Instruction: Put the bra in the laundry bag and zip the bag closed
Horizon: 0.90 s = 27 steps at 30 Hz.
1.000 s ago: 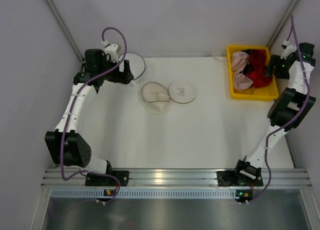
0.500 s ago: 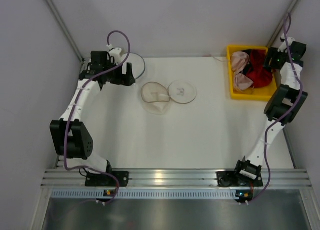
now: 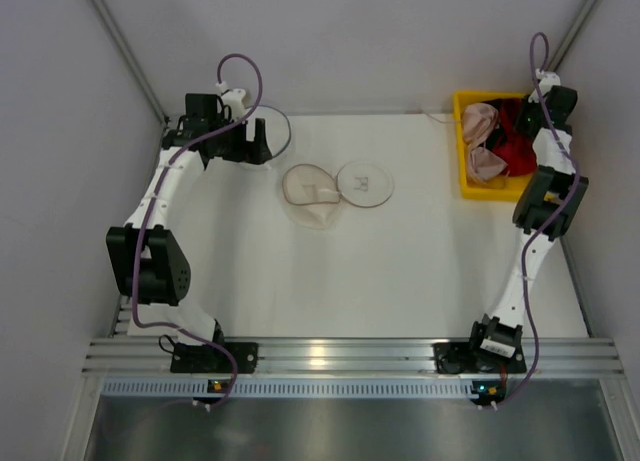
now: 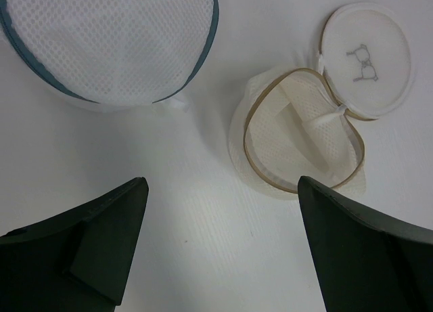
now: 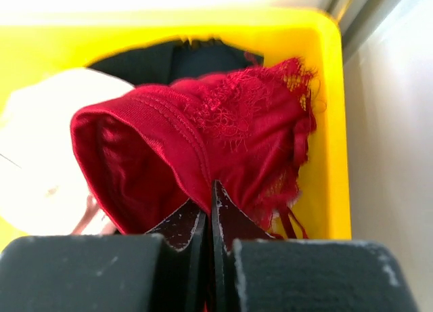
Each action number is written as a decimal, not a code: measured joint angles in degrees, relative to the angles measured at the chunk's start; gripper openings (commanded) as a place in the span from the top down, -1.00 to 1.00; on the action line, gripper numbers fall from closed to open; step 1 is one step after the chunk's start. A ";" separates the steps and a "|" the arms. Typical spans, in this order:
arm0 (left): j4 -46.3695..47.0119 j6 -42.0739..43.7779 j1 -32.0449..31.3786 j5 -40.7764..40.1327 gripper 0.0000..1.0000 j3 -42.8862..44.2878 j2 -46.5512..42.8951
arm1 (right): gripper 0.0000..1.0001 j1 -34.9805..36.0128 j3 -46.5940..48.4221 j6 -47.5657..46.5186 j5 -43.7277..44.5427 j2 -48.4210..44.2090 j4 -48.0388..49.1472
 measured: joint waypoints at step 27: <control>0.68 -0.74 -0.02 7.63 -0.96 -1.49 -3.15 | 1.00 -3.74 -14.19 -2.03 -7.26 -42.12 3.89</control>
